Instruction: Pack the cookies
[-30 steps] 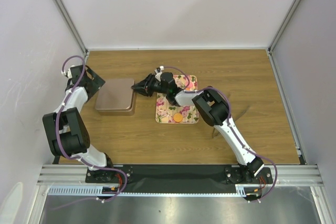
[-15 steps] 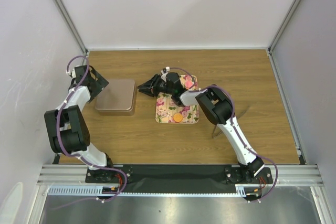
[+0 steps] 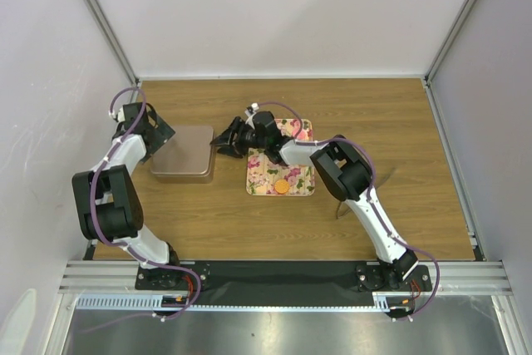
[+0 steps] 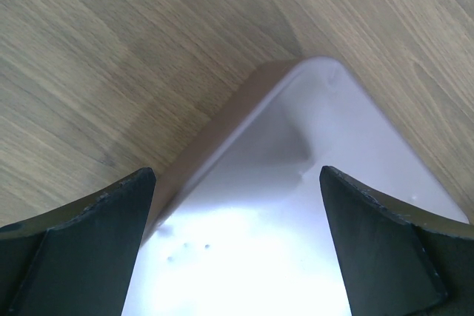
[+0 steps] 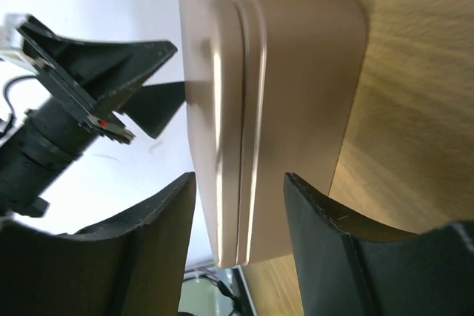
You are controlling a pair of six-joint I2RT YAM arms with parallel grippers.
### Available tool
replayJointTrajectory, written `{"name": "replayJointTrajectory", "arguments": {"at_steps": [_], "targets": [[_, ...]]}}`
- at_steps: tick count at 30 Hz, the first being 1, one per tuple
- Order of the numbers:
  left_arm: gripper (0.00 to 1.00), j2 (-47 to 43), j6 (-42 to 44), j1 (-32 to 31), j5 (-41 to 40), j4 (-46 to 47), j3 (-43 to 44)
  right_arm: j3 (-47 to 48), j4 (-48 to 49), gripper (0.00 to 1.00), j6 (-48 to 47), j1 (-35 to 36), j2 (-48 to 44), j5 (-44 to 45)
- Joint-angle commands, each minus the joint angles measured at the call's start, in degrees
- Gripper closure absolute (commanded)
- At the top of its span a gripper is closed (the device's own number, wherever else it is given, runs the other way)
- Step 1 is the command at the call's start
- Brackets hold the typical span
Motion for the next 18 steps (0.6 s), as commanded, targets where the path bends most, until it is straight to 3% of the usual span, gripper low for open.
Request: {"name": "replayJointTrajectory", "arguments": {"at_steps": [1,18], "targets": [[0.00,0.0,0.5,-0.6,-1.6,0.1,2.1,3.6,-4.1,0.43,-6.1,1.2,-4.4,1.0],[0.00,0.0,1.2,-3.1,-2.6,-1.0,2.8,7.8,-13.5,0.43,-10.3,2.7,-2.7,2.0]]}}
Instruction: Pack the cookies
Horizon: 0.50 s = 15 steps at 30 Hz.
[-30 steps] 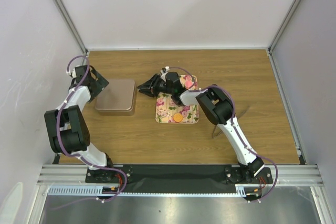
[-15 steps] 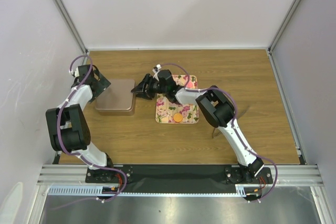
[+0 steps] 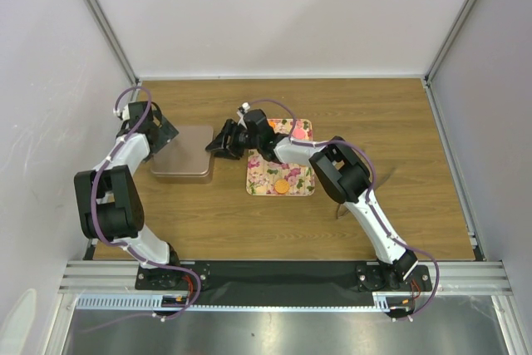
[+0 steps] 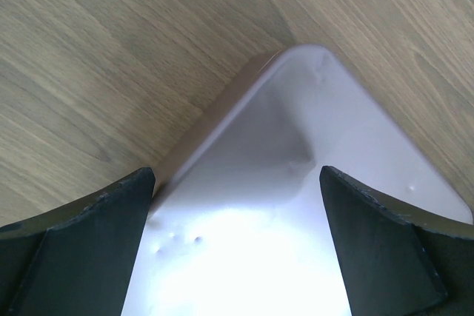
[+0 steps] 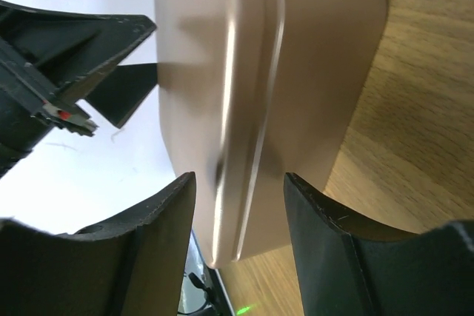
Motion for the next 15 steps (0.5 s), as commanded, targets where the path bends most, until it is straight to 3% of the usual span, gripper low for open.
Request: {"name": "replayJointTrajectory", "arguments": {"at_steps": [1,15], "targets": [[0.00,0.3,0.7,-1.0,-0.1,-0.4,2.5,2.5,-1.5,0.44,-1.8,0.4,-2.0,0.7],[0.00,2.6,-1.2,-1.1,-1.0,-2.4,1.9,3.8,-6.1,0.49,-4.3,1.1,-1.1,1.5]]}}
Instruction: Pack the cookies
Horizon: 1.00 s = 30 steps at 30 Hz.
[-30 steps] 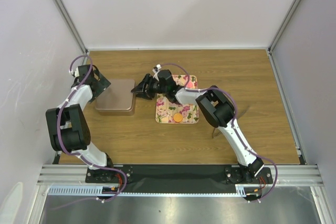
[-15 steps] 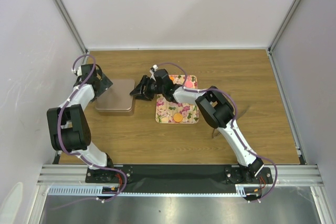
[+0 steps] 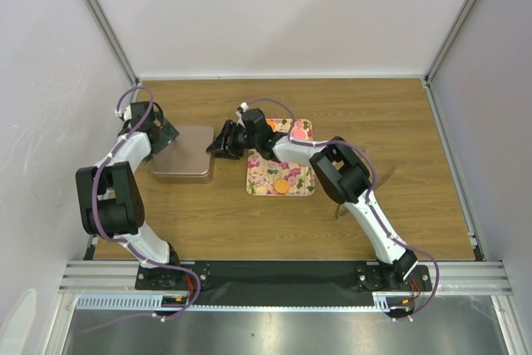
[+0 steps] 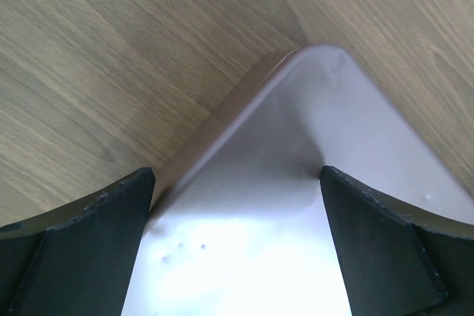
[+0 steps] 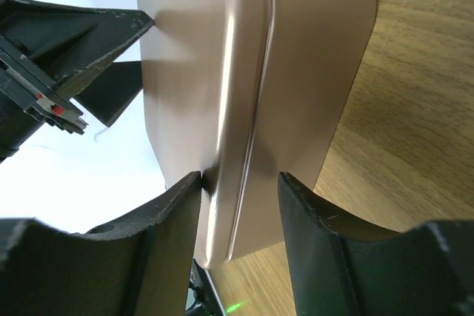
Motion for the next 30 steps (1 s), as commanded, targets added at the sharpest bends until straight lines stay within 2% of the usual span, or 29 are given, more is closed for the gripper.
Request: {"name": "replayJointTrajectory", "arguments": {"at_steps": [1,13,30], "targets": [[0.00,1.1,-1.3,-0.8,0.2,-1.6,1.2,2.2,-1.9,0.49,-1.8,0.8,-1.2,0.8],[0.00,3.3,-2.8,-0.3,0.8,-2.1,0.3,0.2,-3.2,0.54,-3.3,1.3,-1.6,2.4],[0.00,5.3,-6.4,2.0,3.7,-1.0,-4.6,-0.6,-9.0,0.51,-10.5,3.4,-3.1,7.3]]}}
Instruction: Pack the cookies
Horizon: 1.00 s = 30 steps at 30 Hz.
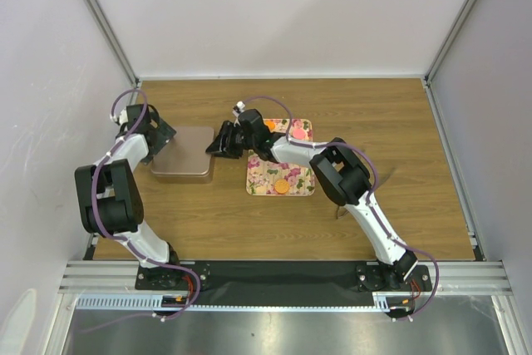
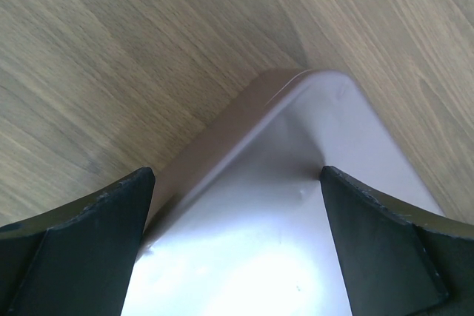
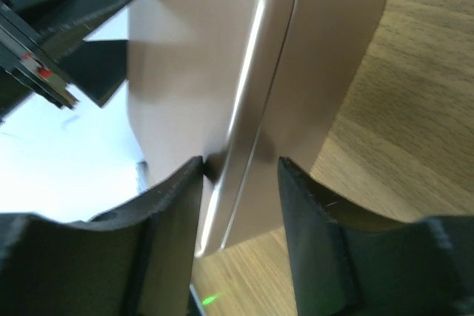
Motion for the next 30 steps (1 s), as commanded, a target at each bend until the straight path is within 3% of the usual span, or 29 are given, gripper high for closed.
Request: {"name": "replayJointTrajectory", "arguments": {"at_steps": [1,19,26,30], "targets": [[0.00,4.0,-2.2,0.0,0.9,-4.7,-3.3,-0.7,-7.6,0.49,-6.5,2.5,-2.3,4.2],[0.01,4.2,-6.1,0.1,-3.6,-7.0,-4.5,0.2,-17.0,0.44,-16.6,8.6,-3.7,11.7],[0.00,4.1,-6.0,0.1,-4.7,-7.8,-4.3,-2.0,-16.3,0.44,-16.0,9.1,-3.5,10.2],[0.00,4.2,-5.0,0.1,-3.9,-8.3,-3.2,-4.9,-12.3,0.45,-14.6,8.2,-4.1,4.9]]}}
